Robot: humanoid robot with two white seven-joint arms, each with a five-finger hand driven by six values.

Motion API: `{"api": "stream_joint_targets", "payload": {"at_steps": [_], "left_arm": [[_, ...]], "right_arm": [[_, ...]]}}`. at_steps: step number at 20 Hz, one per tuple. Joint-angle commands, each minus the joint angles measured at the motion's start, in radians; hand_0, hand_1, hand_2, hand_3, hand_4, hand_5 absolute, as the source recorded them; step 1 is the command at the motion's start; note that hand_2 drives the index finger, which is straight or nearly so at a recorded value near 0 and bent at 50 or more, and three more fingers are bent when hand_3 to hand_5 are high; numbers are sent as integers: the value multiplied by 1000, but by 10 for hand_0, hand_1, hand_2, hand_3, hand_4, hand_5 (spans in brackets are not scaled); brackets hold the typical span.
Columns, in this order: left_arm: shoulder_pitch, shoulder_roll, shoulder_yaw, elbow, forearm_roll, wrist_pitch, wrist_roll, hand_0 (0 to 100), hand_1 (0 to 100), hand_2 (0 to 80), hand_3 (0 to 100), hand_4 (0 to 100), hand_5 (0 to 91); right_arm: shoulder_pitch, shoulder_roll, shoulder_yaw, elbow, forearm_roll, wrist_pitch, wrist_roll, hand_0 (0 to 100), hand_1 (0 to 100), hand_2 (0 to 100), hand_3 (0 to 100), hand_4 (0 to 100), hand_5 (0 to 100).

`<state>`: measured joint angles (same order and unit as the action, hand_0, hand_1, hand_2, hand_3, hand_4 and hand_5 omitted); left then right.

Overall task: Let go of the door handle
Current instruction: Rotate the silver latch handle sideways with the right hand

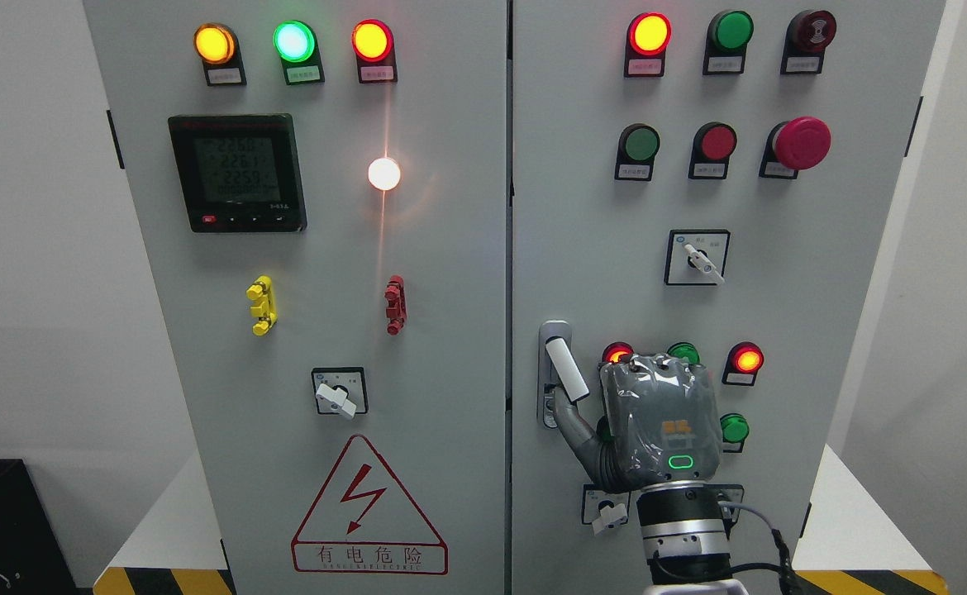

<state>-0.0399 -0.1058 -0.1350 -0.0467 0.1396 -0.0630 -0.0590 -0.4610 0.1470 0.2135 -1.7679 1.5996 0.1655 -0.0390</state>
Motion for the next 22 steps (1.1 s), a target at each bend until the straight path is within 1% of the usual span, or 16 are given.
{"api": "stream_joint_targets", "payload": {"at_steps": [1,22], "left_arm": [[0,0,0,1,0,0,-1,120,556,0,0,0,0],[0,0,0,-1,0,0,-1,120,556,0,0,0,0]], "right_arm": [[1,0,-8,-5,0,0,1,498,334,1000,1000,1000,1000],[2,0,-12,-10,0,0,-1,508,346,1000,1000,1000,1000]]}}
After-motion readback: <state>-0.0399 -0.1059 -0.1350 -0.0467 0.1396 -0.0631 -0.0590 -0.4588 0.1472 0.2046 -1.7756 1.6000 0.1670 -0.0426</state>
